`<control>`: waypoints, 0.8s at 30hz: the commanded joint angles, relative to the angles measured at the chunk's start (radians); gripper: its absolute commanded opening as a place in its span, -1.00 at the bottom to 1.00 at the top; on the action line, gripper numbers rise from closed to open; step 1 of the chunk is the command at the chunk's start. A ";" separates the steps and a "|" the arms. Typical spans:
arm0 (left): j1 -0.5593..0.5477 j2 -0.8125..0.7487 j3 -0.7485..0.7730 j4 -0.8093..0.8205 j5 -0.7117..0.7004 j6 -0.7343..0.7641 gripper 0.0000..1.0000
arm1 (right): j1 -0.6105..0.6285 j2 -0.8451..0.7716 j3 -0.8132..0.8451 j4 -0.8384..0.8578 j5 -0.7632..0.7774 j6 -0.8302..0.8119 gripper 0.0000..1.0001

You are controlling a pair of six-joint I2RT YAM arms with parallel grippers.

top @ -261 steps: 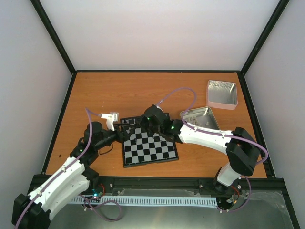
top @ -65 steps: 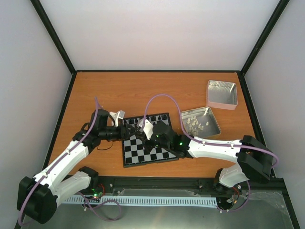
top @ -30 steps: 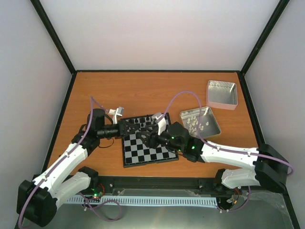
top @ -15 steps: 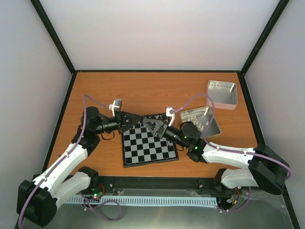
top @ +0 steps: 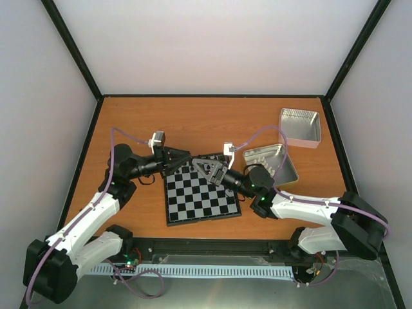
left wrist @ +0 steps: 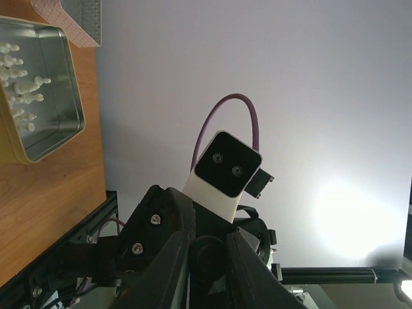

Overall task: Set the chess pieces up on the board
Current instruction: Place the chess piece on the chessboard.

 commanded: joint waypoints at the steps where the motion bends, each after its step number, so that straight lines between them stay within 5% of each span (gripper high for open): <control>1: 0.001 -0.009 0.008 0.049 0.018 -0.032 -0.80 | -0.005 0.001 0.036 0.006 -0.008 0.001 -0.36; 12: 0.001 -0.035 -0.016 0.048 0.032 -0.043 -0.80 | -0.017 0.016 0.082 -0.023 -0.032 0.002 -0.54; 17: 0.001 -0.037 -0.028 0.042 0.026 -0.039 -0.78 | -0.017 0.013 0.088 -0.047 -0.032 0.007 -0.80; 21: 0.001 -0.045 -0.015 -0.047 -0.006 0.041 -0.38 | -0.022 -0.016 0.093 -0.187 -0.013 -0.001 -0.91; 24: 0.001 -0.048 0.034 -0.273 -0.087 0.218 -0.11 | -0.054 -0.062 0.113 -0.396 -0.005 -0.020 -0.94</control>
